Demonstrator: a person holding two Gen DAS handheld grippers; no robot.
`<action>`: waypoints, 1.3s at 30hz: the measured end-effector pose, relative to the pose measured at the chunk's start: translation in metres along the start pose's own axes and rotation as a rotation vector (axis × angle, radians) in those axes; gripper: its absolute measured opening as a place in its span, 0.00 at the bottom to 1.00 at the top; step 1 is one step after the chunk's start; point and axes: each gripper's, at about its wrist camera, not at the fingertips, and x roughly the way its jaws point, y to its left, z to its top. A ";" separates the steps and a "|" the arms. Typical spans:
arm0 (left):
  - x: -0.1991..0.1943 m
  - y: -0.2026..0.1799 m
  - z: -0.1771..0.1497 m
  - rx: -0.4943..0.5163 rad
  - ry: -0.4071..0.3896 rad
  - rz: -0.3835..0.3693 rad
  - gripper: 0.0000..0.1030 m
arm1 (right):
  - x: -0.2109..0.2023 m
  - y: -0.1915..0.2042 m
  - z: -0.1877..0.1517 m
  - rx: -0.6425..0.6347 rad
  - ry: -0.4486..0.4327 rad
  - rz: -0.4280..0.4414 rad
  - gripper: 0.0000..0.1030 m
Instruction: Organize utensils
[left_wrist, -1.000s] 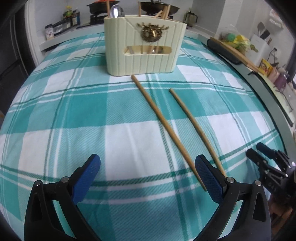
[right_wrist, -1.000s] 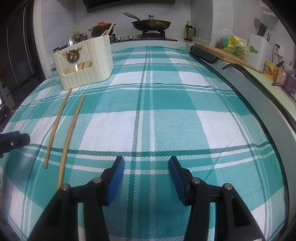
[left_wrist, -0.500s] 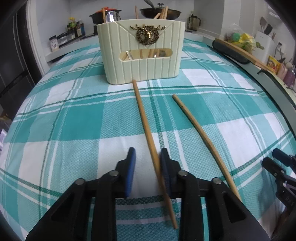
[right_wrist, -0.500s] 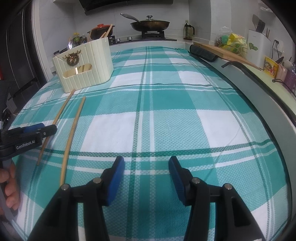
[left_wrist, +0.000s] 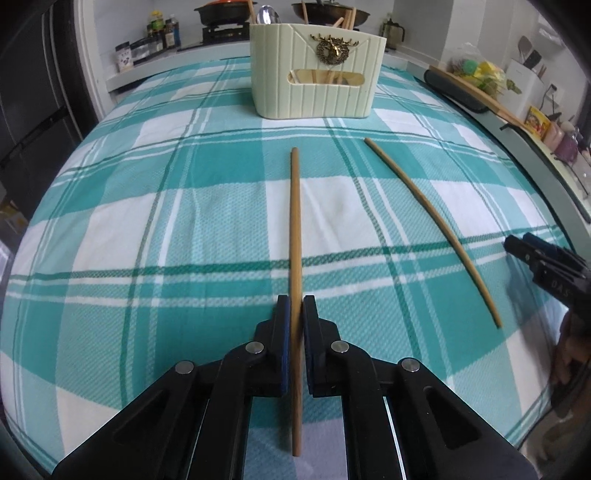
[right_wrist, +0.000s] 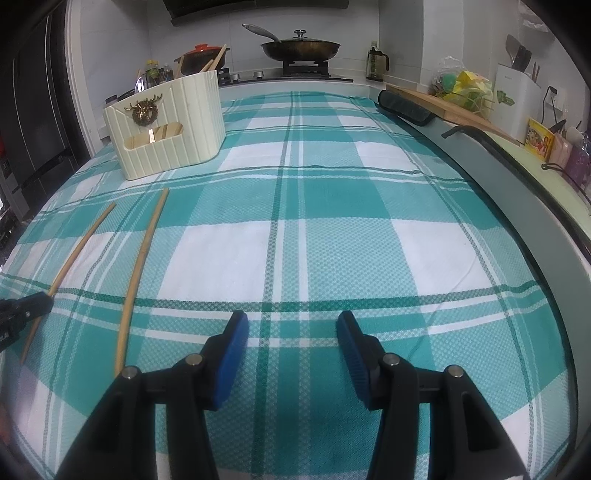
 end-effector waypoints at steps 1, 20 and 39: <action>-0.003 0.001 -0.002 0.006 0.003 -0.004 0.08 | 0.000 0.000 0.000 -0.001 0.000 -0.002 0.50; -0.011 0.022 -0.012 0.002 0.017 -0.083 0.63 | -0.036 0.059 -0.006 -0.095 0.022 0.312 0.50; -0.003 0.042 0.054 0.015 0.034 -0.093 0.75 | -0.027 0.070 0.020 -0.130 0.098 0.272 0.51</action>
